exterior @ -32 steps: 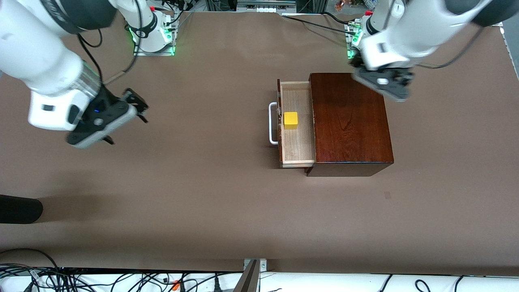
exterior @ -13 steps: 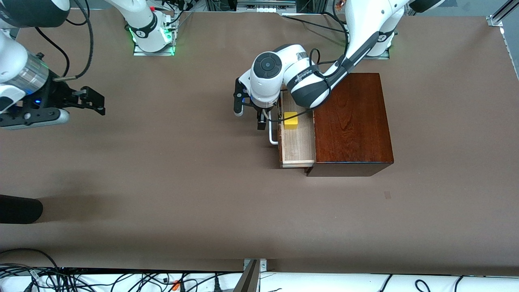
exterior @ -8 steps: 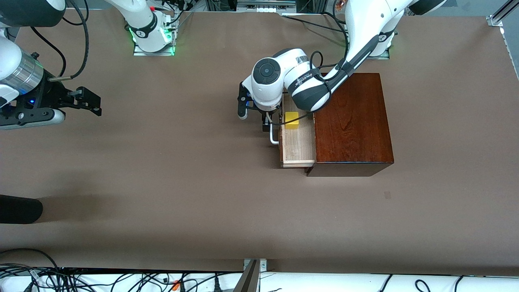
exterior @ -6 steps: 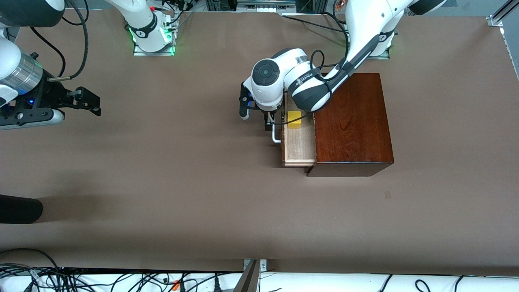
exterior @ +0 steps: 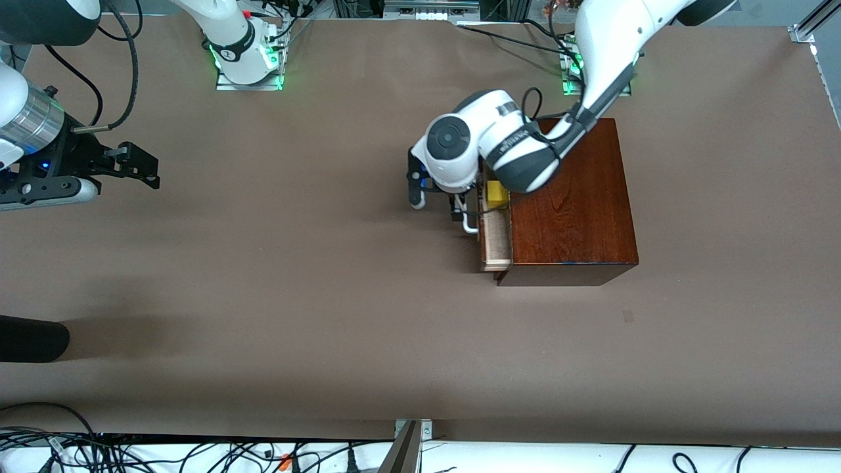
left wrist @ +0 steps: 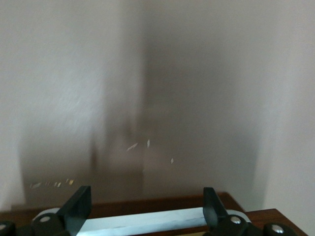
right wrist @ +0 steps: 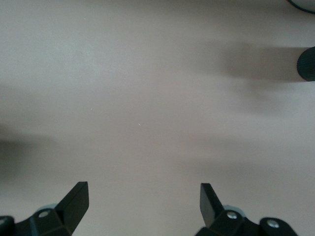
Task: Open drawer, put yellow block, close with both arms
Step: 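Push the drawer front into the box with the left gripper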
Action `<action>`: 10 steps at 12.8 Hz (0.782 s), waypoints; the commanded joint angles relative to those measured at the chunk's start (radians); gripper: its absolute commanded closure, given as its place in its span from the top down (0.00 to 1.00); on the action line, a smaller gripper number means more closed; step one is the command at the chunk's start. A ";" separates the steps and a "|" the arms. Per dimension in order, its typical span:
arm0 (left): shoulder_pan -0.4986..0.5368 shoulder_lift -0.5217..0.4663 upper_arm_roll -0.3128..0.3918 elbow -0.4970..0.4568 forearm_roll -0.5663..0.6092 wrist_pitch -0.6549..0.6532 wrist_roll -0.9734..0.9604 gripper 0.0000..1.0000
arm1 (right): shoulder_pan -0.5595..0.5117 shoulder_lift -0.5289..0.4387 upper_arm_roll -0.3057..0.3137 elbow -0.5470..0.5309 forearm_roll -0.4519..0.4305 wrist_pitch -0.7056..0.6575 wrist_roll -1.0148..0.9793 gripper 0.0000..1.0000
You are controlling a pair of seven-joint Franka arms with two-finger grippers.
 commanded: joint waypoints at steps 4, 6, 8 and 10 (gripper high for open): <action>0.055 -0.050 0.003 0.001 0.038 -0.077 0.052 1.00 | 0.001 -0.001 -0.003 0.008 0.016 0.001 0.002 1.00; 0.058 -0.050 0.003 0.001 0.038 -0.077 0.052 1.00 | 0.001 -0.001 -0.003 0.008 0.018 0.001 0.002 1.00; 0.050 -0.049 0.003 0.005 0.037 -0.072 0.039 1.00 | 0.001 -0.001 -0.003 0.008 0.018 0.001 0.002 1.00; 0.050 -0.053 -0.003 0.014 0.021 -0.072 0.029 1.00 | 0.001 -0.001 -0.003 0.008 0.018 0.001 0.002 1.00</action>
